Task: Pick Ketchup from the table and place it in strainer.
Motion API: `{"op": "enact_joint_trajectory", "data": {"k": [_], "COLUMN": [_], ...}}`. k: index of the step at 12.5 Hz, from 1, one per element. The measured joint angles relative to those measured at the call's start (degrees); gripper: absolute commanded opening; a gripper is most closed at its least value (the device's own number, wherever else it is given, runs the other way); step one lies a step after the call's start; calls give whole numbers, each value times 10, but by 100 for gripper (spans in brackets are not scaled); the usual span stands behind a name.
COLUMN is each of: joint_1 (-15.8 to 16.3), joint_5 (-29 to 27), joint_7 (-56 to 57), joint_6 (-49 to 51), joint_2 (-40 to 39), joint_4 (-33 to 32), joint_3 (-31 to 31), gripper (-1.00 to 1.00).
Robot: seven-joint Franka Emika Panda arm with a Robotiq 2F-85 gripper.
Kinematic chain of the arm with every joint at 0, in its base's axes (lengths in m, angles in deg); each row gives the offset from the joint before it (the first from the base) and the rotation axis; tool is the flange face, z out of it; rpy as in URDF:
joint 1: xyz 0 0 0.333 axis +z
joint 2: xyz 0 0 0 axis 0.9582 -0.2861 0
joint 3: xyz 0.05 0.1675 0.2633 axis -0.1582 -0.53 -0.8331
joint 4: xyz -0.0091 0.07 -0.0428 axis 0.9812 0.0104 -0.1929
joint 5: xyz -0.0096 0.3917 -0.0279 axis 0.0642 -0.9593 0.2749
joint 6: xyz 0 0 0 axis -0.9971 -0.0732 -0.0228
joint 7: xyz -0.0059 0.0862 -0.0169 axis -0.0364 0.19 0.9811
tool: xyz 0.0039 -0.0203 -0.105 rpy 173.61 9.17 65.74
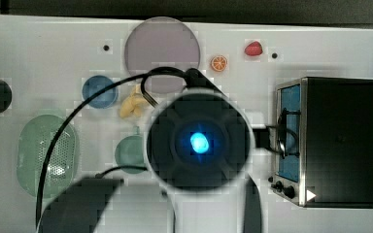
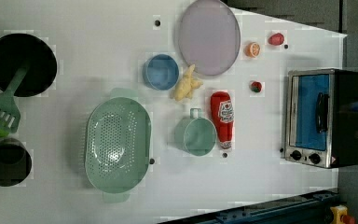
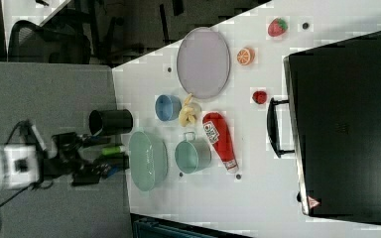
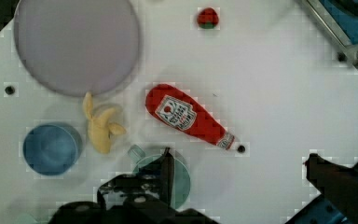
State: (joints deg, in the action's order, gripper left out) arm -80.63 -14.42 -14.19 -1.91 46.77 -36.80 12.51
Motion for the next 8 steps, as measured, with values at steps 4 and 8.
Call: {"op": "enact_joint_trajectory", "data": {"k": [4,8], "joint_1": [7,-1], "joint_5": [2,1], "joint_7": [109,287], "joint_6": [-98,-217], "joint_2": [-107,-183], "joint_4": [-69,-143], "joint_3": [-20,-22], "gripper": [100,100]}}
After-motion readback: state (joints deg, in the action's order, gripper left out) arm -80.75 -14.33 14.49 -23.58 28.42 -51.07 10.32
